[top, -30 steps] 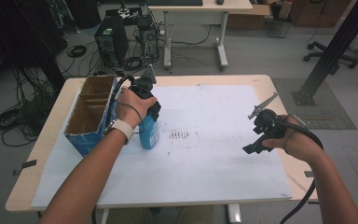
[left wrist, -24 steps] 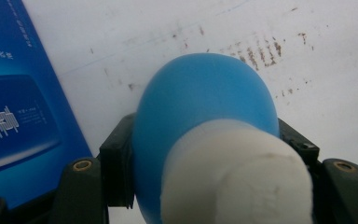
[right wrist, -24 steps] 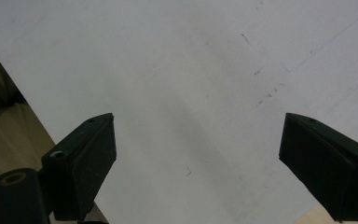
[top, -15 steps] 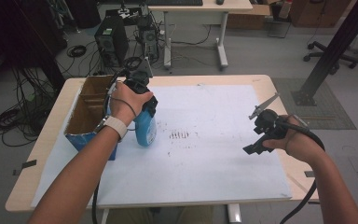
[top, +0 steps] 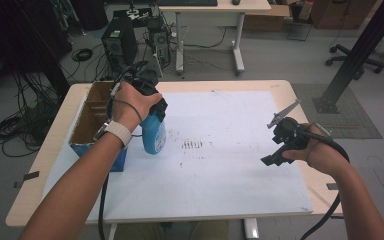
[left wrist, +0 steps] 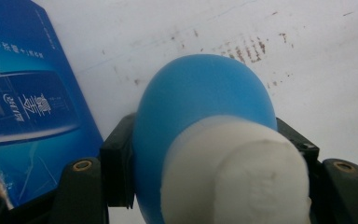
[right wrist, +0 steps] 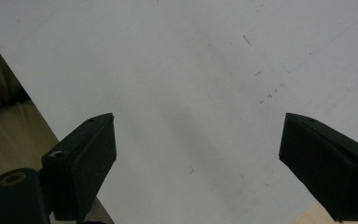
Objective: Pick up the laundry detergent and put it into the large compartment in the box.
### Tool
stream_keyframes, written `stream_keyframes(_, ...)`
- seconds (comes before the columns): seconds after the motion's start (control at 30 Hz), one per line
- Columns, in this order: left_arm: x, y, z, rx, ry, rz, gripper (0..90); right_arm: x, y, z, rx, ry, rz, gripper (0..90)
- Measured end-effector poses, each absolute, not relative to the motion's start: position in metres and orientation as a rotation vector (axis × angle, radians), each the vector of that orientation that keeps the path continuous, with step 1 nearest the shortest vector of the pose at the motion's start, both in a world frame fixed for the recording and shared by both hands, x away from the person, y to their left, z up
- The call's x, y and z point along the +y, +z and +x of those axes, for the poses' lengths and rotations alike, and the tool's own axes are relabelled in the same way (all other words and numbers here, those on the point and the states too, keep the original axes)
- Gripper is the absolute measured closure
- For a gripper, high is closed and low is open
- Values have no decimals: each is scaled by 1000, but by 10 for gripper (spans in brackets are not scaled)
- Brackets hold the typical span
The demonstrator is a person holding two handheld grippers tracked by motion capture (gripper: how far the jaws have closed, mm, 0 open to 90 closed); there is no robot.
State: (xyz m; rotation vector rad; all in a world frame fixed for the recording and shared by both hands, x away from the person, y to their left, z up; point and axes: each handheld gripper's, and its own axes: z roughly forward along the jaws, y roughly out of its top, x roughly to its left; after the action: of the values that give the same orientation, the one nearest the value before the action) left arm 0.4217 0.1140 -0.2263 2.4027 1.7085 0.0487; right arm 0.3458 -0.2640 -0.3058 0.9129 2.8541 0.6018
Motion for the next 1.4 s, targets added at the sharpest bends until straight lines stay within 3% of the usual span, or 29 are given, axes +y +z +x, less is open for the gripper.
stream_keyframes(1.4,125,-155,404,1681,79,2377,374,-260,-299,342,2845,607,883,111)
